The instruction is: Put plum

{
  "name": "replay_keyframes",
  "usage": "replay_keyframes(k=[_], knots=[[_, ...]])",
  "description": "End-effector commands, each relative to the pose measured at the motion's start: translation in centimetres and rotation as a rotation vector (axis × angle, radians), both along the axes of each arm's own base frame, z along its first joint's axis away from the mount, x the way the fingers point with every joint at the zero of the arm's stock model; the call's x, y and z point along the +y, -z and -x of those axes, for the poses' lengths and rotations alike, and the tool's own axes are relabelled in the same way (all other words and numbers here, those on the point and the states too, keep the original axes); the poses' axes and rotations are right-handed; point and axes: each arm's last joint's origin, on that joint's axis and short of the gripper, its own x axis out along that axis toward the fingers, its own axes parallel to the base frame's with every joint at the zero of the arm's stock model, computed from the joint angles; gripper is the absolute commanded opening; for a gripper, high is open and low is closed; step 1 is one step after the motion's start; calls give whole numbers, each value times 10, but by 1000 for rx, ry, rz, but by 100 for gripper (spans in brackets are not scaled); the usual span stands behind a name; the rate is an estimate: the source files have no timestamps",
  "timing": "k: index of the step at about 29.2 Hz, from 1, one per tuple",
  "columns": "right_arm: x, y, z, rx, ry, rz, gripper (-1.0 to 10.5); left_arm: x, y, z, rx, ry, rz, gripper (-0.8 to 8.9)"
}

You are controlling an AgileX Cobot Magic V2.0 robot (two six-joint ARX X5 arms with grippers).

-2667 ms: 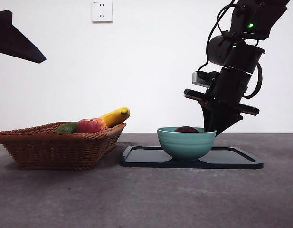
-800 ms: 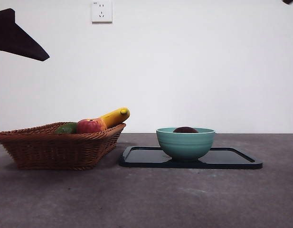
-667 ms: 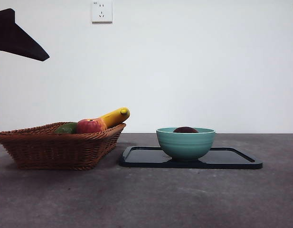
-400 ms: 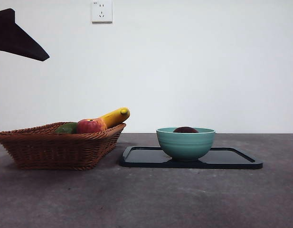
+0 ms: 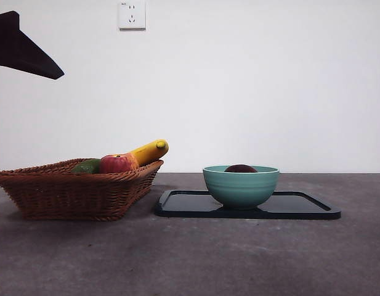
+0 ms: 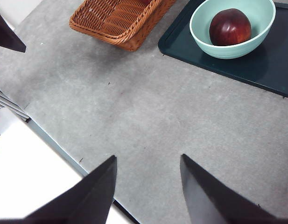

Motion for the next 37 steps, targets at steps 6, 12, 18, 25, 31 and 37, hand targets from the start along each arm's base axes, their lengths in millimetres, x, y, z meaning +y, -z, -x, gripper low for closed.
replay_keyframes(k=[6, 12, 18, 25, 31, 37], knots=[[1, -2, 0, -11, -9, -7, 217, -3, -6, -4, -18, -20, 42, 491], [1, -2, 0, -8, -8, -9, 217, -10, -24, -13, -109, -70, 96, 491], [1, -2, 0, -8, -10, -10, 217, -25, -49, -34, -187, -118, 73, 491], [1, -2, 0, -8, -11, -11, 217, -62, -67, -82, -245, -136, 5, 491], [1, -2, 0, -6, -17, -15, 217, -111, -52, -151, -241, -143, -35, 491], [1, -2, 0, -7, -16, -15, 217, -150, -14, -196, -281, -168, -81, 490]])
